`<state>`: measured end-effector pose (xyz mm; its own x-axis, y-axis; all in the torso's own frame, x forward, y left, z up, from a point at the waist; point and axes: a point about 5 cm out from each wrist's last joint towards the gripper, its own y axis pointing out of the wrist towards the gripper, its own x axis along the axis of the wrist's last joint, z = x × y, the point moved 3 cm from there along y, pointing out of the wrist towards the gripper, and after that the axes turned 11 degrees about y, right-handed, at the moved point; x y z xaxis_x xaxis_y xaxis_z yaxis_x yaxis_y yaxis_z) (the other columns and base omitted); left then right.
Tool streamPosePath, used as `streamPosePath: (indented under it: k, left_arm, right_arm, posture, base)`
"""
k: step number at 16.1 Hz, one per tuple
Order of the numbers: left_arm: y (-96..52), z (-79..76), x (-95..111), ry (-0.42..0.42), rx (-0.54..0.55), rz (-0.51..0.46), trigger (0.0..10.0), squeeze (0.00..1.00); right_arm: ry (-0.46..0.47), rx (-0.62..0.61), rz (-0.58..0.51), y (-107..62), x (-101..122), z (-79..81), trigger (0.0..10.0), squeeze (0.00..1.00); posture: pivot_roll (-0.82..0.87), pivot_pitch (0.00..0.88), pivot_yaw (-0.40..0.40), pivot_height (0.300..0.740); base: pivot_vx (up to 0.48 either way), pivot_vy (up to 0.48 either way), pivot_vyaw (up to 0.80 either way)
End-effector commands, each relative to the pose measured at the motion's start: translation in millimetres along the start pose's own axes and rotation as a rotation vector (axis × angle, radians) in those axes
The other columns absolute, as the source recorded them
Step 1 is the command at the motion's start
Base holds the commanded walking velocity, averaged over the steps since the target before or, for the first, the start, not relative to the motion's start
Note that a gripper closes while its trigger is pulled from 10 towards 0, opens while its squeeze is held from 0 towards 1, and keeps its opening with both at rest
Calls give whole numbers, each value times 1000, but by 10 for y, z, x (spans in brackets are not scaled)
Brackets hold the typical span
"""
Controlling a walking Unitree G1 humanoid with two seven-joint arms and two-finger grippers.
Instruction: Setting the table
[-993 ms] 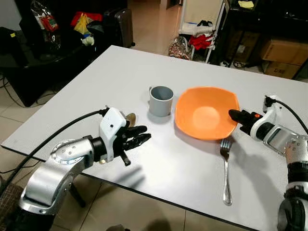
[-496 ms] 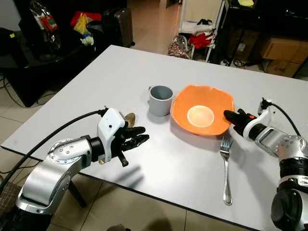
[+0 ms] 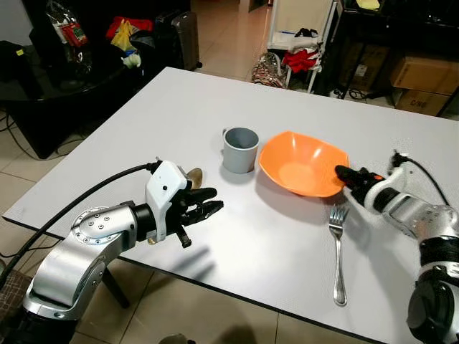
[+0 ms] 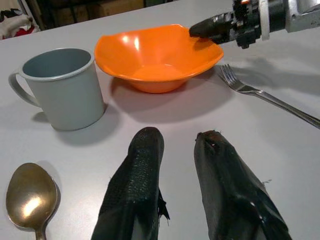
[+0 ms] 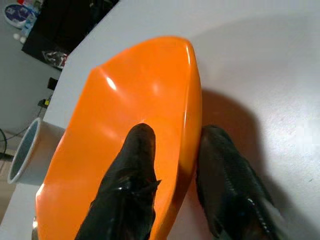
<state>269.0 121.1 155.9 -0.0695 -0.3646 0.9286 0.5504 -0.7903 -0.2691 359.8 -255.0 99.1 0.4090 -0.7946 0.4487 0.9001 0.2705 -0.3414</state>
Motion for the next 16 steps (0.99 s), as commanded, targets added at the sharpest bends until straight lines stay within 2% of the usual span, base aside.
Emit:
streamPosePath:
  k: [1, 5, 8, 9, 11, 12, 13, 14, 15, 16]
  left_arm:
    - [-2, -4, 48, 23, -5, -2, 10000, 0]
    - [-28, 7, 26, 12, 6, 4, 10000, 0]
    - [-97, 29, 9, -28, 39, 11, 10000, 0]
    - [-110, 35, 11, -37, 51, 10, 10000, 0]
    - [-227, 131, 68, -58, 189, -24, 10000, 0]
    - [-282, 218, 59, -56, 303, -3, 10000, 0]
    - [-312, 292, 24, -60, 396, 29, 10000, 0]
    - [-321, 332, 19, -58, 445, 32, 10000, 0]
    - [-353, 410, 12, -76, 581, 27, 10000, 0]
    - [-362, 433, 22, -69, 655, 26, 10000, 0]
  right_arm:
    - [1, 39, -23, -82, 102, 54, 10000, 1000]
    - [-18, 84, -26, -326, 114, 49, 10000, 1000]
    - [-177, 121, -7, -649, -33, 215, 10000, 1000]
    - [-211, 131, -15, -708, -57, 274, 10000, 1000]
    - [-364, 184, -130, -959, -176, 652, 10000, 1000]
    - [-480, 184, -229, -1005, -248, 861, 10000, 1000]
    - [-557, 191, -289, -1022, -335, 1009, 10000, 1000]
    - [-579, 190, -288, -1012, -404, 1054, 10000, 1000]
    - [-664, 173, -348, -949, -540, 1150, 10000, 1000]
    - [-704, 163, -361, -910, -666, 1176, 10000, 1000]
  posture:
    - [23, 0, -18, 740]
    - [20, 0, -15, 740]
    - [21, 0, -20, 740]
    - [21, 0, -20, 740]
    - [14, 0, -12, 740]
    - [4, 0, -2, 740]
    - [1, 0, 6, 740]
    - [1, 0, 6, 740]
    - [-14, 0, 29, 740]
    - [-15, 0, 36, 740]
  base:
    - [0, 0, 0]
    - [0, 0, 0]
    - [0, 0, 0]
    - [0, 0, 0]
    - [0, 0, 0]
    - [0, 0, 0]
    - [0, 0, 0]
    - [0, 0, 800]
    - [0, 0, 800]
    - [0, 0, 800]
